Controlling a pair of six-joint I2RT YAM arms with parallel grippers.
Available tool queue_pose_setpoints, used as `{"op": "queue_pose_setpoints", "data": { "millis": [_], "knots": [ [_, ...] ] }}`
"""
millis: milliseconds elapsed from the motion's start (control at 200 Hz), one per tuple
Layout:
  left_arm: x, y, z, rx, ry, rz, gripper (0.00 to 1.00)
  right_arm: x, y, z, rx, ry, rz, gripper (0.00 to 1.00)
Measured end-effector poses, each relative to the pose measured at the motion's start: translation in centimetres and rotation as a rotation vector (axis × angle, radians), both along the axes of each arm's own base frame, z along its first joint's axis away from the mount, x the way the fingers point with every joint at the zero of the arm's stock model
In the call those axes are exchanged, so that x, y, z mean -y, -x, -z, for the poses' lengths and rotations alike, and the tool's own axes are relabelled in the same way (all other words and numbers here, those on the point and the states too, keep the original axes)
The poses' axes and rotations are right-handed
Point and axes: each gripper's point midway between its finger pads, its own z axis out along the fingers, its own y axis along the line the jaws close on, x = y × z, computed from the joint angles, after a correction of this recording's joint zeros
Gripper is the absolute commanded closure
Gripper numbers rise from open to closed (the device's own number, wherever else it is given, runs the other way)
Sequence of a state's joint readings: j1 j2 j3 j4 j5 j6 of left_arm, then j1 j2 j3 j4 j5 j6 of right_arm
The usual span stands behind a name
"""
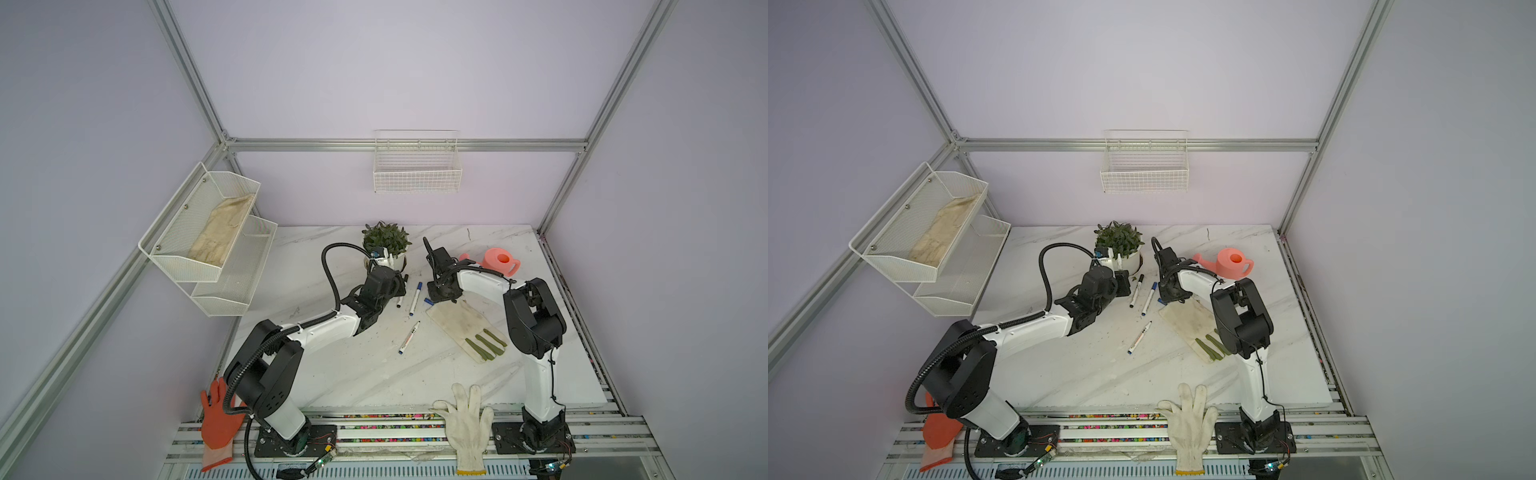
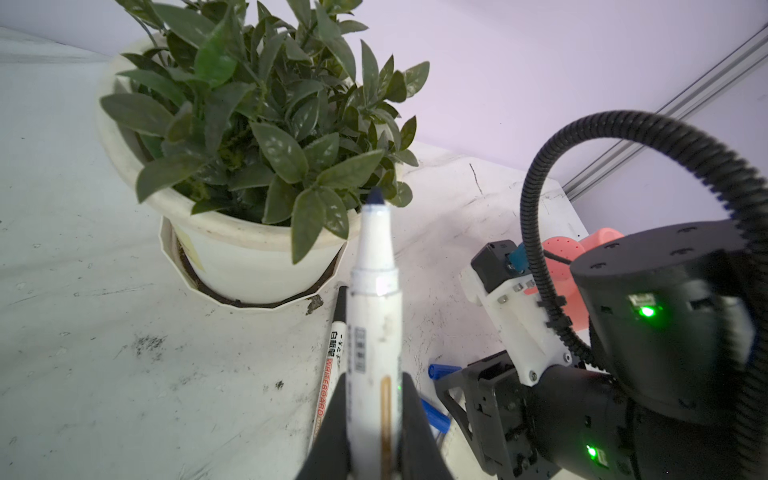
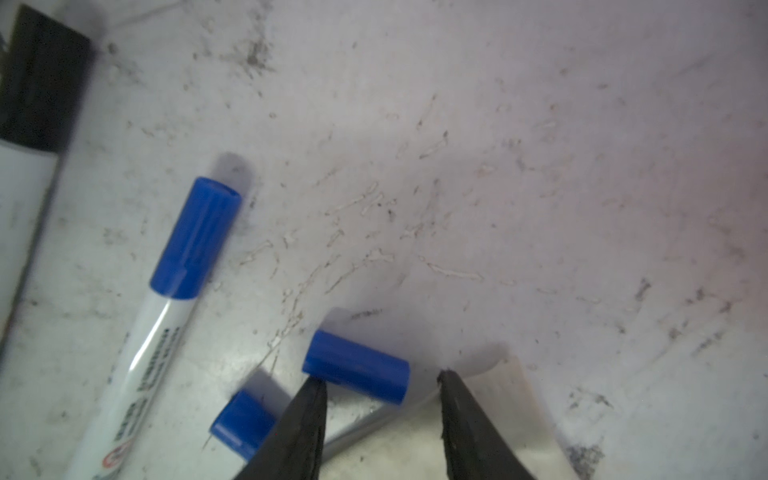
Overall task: Insert the pens into the pen caps
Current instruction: 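Grasp a loose blue cap with the right gripper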
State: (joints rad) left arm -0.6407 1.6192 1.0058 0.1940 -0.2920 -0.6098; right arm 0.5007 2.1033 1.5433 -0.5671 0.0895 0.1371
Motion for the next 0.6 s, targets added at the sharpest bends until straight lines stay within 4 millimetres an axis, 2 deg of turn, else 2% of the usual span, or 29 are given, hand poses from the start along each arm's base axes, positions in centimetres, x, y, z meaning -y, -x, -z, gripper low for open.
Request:
{"op": "queue_pose_setpoints", "data": {
  "millis": [270,445,535,600],
  "knots": [
    [-0.3,-0.4,0.8,-0.014,-0.005,-0.003,1.00,-1.1,-1.8,0.0,0.007,0.021,-0.065,0.53],
    [-0.5,-0.8,1.9,-0.034,-0.013,-0.004,1.00,-1.3,-2.0,0.0,0.003,0.025,-0.095,0.55],
    [-0.6,-0.9,2.2,-0.041,-0.015,-0.004,1.00,-1.5,-2.0,0.1,-0.001,0.016,-0.102,0.58],
    [-0.6,-0.9,2.3,-0.044,-0.016,-0.003,1.00,-1.5,-2.0,0.1,-0.003,0.010,-0.100,0.65]
  ]
}}
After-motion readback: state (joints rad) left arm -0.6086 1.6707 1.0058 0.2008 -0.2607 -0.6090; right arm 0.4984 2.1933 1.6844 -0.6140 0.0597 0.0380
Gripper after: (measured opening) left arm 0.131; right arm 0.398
